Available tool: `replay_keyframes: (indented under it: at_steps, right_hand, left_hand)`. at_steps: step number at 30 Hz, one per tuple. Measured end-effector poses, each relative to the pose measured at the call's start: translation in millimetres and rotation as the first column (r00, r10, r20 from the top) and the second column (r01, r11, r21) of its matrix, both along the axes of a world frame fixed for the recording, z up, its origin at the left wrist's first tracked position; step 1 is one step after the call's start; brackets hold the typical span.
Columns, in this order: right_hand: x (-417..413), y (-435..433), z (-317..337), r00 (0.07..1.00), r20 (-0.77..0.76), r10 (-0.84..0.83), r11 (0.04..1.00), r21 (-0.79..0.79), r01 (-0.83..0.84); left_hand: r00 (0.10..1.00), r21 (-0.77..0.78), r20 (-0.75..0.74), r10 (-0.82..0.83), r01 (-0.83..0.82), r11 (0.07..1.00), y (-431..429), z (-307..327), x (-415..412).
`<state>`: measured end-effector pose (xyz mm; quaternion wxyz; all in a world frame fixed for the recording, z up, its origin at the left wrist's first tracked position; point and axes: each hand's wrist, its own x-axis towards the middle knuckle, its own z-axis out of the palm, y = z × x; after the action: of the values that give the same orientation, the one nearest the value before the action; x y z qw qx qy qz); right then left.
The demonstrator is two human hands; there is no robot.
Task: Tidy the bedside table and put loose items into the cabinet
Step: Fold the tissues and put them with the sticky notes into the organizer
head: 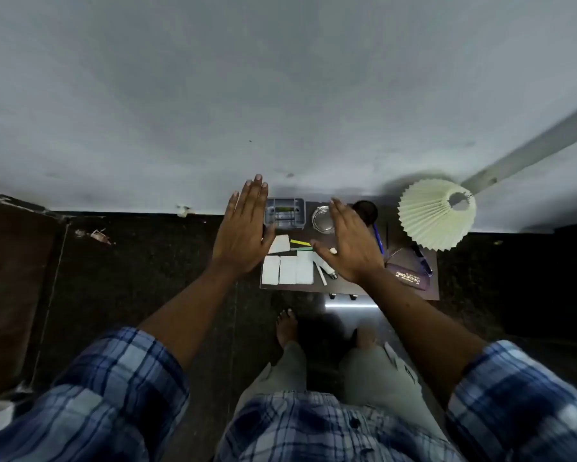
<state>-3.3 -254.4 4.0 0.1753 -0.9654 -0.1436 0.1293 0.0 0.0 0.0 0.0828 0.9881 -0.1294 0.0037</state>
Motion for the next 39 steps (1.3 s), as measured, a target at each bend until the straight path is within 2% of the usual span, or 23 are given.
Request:
replay_keyframes:
  at_steps: [10,15,19,23,28,32,39]
  right_hand:
    - [-3.0,32.9,-62.5,0.978,-0.152,0.141,0.988,-0.037,-0.148]
    - [9.4,40.5,-89.1,0.968,-0.188,0.165,0.986,0.0,-0.168]
    - [15.5,47.5,-123.5,0.951,-0.252,0.18,0.983,0.01,-0.183]
    - [18.5,58.3,-166.3,0.922,-0.327,0.207,0.977,0.01,-0.215]
    - [27.1,73.8,-218.5,0.93,-0.321,0.18,0.982,0.012,-0.186]
    - [38.8,89.3,-257.0,0.938,-0.329,0.104,0.995,0.047,-0.093]
    - [45.4,112.1,-305.8,0.937,-0.324,0.128,0.992,0.049,-0.118]
  left_hand:
    - [0.971,-0.034,-0.219,0.092,-0.102,0.994,10.2,-66.7,-28.1]
    - [0.956,-0.056,-0.289,0.059,-0.078,0.995,3.2,-90.3,-39.4]
    - [0.929,-0.129,-0.363,0.067,-0.121,0.984,0.4,-121.5,-31.5]
    - [0.924,-0.21,-0.379,0.039,-0.127,0.969,0.8,-163.2,-26.9]
    - [0.919,-0.238,-0.391,0.061,-0.164,0.957,6.1,-216.0,-22.0]
    - [0.888,-0.299,-0.426,0.175,-0.321,0.899,7.7,-249.0,-12.0]
    - [0.864,-0.338,-0.428,0.266,-0.426,0.839,9.5,-291.2,-1.7]
